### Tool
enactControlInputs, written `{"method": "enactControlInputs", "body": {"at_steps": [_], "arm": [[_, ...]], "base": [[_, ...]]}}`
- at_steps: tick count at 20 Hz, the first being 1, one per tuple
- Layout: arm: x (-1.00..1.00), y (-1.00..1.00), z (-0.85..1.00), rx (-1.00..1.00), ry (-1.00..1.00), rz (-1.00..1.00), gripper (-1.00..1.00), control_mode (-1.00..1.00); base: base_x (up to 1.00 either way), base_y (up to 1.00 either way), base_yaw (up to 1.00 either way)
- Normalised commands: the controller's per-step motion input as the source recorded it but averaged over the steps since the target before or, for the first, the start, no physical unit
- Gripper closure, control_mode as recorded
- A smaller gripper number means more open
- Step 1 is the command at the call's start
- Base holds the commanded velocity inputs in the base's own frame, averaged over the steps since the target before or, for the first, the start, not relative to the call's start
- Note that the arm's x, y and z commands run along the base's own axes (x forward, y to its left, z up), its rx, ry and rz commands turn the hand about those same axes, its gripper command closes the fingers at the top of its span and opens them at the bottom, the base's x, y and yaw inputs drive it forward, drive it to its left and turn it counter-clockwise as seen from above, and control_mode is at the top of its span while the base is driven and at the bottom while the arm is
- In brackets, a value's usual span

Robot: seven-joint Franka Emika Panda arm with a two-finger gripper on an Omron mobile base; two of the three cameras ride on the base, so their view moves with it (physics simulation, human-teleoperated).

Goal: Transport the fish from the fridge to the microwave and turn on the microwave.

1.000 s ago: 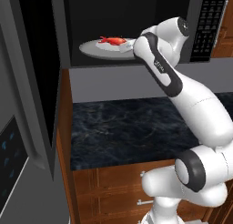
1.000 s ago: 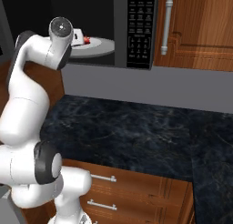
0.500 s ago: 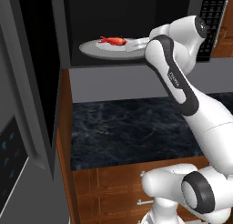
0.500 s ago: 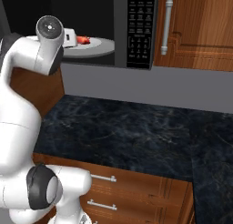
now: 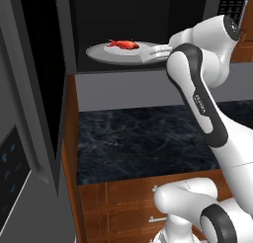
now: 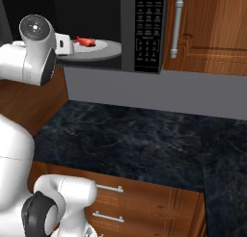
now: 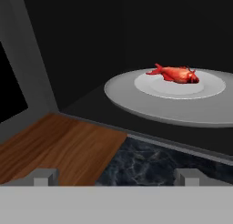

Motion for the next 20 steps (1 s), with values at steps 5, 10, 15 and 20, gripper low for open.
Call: {"method": "enactControlInputs", "body": {"at_steps": [5, 10, 15, 20], "arm": [[-0.55, 0.00, 0.00, 0.00, 0.05, 0.00, -1.00, -1.00], [-0.53, 0.00, 0.01, 0.00, 0.02, 0.00, -1.00, -1.00], [-0.55, -0.01, 0.03, 0.00, 0.00, 0.00, -1.00, -1.00], [-0.53, -0.01, 0.05, 0.00, 0.00, 0.00, -1.00, -1.00]], "base": [[0.00, 0.00, 0.00], [0.00, 0.00, 0.00], [0.00, 0.00, 0.00], [0.00, 0.00, 0.00]]}}
